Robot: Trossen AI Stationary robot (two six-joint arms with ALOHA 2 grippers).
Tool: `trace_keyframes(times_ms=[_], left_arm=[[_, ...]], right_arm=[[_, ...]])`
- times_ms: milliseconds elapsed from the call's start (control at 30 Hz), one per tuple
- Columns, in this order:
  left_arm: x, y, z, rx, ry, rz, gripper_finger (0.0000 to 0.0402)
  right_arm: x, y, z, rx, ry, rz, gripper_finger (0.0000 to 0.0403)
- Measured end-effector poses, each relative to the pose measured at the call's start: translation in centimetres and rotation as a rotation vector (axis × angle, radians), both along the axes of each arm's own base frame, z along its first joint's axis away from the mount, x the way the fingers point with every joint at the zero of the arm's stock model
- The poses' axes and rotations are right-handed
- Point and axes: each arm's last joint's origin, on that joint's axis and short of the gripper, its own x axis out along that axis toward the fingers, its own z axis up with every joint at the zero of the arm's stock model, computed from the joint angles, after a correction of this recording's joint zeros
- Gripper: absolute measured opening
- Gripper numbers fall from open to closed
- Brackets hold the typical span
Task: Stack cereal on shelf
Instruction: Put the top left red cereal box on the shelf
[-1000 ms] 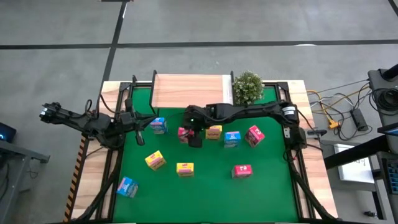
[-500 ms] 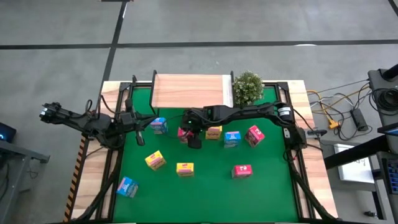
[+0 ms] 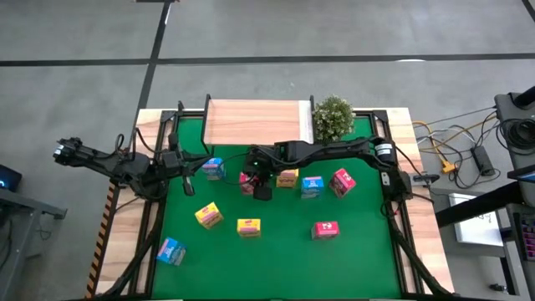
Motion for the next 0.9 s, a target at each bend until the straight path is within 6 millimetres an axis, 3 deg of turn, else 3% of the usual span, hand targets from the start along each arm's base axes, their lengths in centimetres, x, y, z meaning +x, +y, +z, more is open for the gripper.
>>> trace_keyframes(times_ms=[133,300,500,700,900], left_arm=[[0.0,0.0,0.0,0.0,0.001,0.0,0.0],[0.0,0.0,0.0,0.0,0.0,0.0,0.0],[0.0,0.0,-0.2,0.007,0.021,0.0,0.0],[0.0,0.0,-0.2,0.004,0.024,0.0,0.0],[0.3,-0.1,-0.4,-0.013,0.029,0.0,0.0]], right_arm=[[-0.9,-0.4,3.1,-0.012,-0.069,-0.001,0.0161],[-2.0,-1.7,8.7,-0.027,-0.146,-0.019,0.0157],[-3.1,-4.6,14.3,-0.1,-0.254,-0.031,0.0154],[-4.4,-8.8,16.0,-0.197,-0.291,-0.065,0.0157],[-4.5,-12.7,15.2,-0.213,-0.305,-0.095,0.0157]])
